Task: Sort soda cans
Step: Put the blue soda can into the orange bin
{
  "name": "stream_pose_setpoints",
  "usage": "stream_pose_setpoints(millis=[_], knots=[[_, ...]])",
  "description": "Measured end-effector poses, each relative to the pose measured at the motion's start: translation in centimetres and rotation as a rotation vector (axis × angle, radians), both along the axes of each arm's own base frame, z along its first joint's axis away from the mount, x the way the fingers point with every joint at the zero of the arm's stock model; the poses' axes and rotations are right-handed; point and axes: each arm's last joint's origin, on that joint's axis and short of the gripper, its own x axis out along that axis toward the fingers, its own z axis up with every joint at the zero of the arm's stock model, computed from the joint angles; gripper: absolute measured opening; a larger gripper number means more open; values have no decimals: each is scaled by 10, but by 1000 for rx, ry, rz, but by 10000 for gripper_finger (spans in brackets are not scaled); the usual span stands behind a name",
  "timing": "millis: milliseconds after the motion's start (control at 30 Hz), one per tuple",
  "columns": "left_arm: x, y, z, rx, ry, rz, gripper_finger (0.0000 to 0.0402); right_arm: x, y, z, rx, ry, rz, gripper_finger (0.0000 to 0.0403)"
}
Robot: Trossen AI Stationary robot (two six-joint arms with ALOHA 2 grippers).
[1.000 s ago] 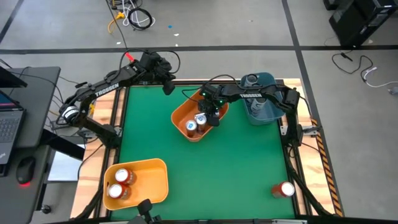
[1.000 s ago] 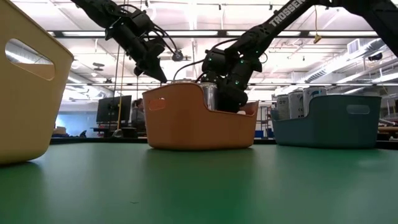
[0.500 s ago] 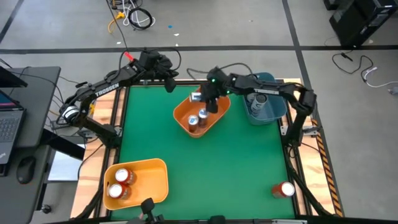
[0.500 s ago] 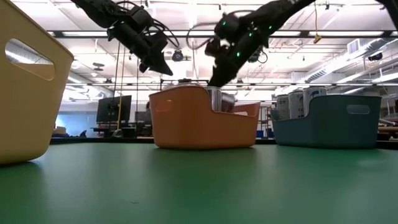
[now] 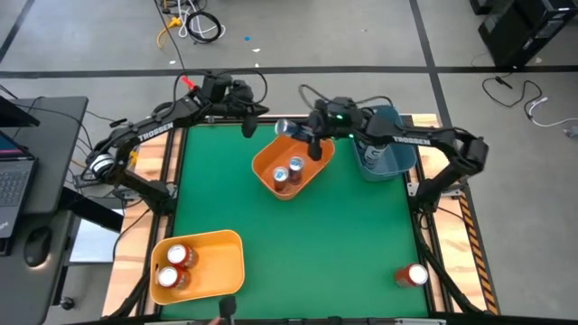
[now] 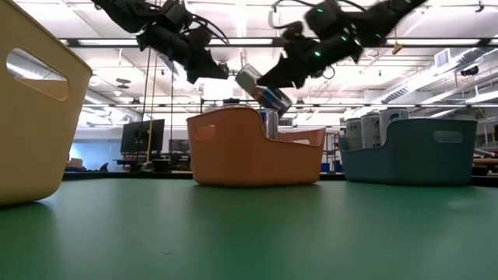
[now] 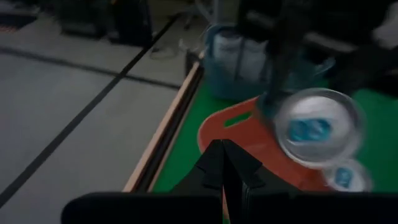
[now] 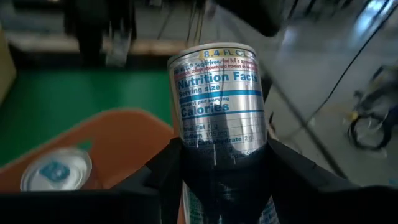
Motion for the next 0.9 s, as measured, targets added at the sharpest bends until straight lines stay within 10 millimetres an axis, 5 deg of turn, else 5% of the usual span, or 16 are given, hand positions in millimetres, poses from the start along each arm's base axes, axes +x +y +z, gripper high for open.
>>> stream_pose_setpoints(millis=[300,600,900], knots=[[32,-27,-11,-14,5,-189,0,-36,28,-50,6,-389,3,180],[77,-44,-48,10,65,-231,0,-36,41,-88,29,-377,-65,180],[91,-43,-66,4,90,-214,0,-34,40,-95,81,-365,-64,234]])
